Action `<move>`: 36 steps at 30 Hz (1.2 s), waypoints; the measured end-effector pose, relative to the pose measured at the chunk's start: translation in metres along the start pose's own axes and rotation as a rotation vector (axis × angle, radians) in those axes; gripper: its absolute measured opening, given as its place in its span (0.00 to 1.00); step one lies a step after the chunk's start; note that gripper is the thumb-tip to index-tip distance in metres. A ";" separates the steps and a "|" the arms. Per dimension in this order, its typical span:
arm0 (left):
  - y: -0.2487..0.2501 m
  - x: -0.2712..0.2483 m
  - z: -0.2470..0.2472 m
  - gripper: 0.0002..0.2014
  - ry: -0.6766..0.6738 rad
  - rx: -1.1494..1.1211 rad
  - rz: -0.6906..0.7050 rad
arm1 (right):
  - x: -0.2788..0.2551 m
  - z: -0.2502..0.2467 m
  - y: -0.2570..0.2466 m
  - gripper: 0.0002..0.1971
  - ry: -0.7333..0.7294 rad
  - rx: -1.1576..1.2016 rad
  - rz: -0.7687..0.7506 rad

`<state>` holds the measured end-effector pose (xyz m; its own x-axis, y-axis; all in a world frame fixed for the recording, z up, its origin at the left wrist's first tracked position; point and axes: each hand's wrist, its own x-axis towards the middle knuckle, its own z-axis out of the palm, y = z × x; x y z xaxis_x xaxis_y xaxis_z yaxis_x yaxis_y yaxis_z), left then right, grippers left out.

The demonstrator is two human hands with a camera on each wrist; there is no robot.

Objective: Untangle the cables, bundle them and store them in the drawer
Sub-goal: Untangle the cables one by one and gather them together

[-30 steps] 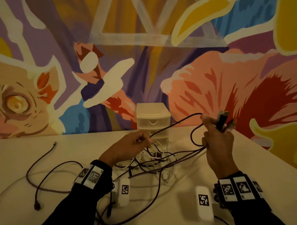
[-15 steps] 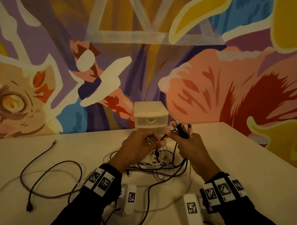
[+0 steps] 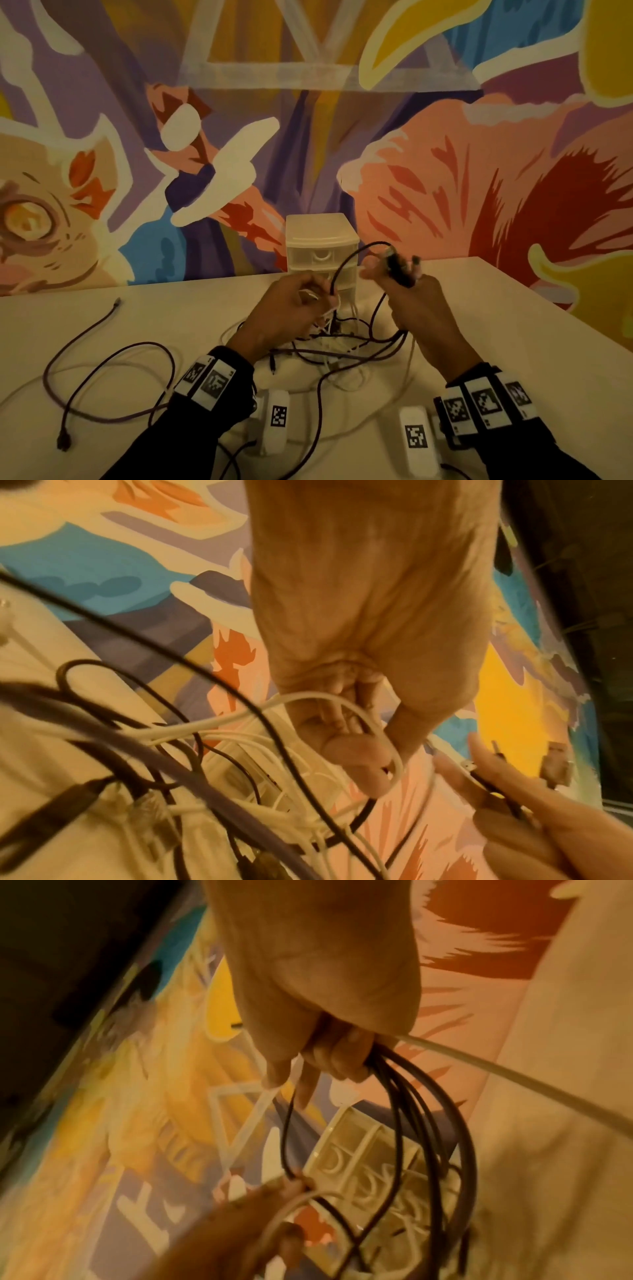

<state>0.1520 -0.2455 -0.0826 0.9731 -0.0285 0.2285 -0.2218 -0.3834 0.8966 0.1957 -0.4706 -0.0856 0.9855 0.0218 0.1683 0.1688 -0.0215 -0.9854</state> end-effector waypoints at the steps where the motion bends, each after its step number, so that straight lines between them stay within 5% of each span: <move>1: 0.003 0.000 -0.002 0.07 0.040 -0.044 0.014 | -0.002 0.003 0.002 0.26 -0.054 -0.083 0.011; 7: 0.017 0.002 -0.014 0.10 0.253 -0.245 0.130 | -0.011 0.016 0.011 0.11 -0.259 -0.193 -0.007; 11: 0.028 0.002 -0.020 0.10 0.322 -0.430 0.161 | -0.010 0.032 0.027 0.14 -0.383 -0.354 -0.040; 20: 0.038 0.007 -0.053 0.08 0.635 -0.671 0.211 | 0.000 0.033 0.038 0.13 -0.385 -0.494 -0.017; 23: 0.041 0.003 -0.063 0.12 0.523 -0.697 0.175 | -0.002 0.030 0.032 0.12 -0.375 -0.507 -0.048; 27: 0.040 -0.003 -0.042 0.11 0.281 -0.447 0.122 | -0.012 0.029 0.005 0.08 -0.185 -0.128 -0.105; 30: 0.040 0.000 -0.028 0.11 0.246 -0.309 0.131 | -0.021 0.028 -0.007 0.07 -0.166 0.024 -0.108; 36: 0.039 0.002 -0.017 0.12 0.248 -0.253 0.154 | -0.014 0.031 0.005 0.16 -0.084 -0.104 -0.182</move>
<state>0.1438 -0.2449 -0.0412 0.8895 0.1685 0.4248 -0.4024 -0.1515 0.9028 0.1818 -0.4402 -0.0941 0.9344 0.1179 0.3362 0.3489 -0.1125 -0.9304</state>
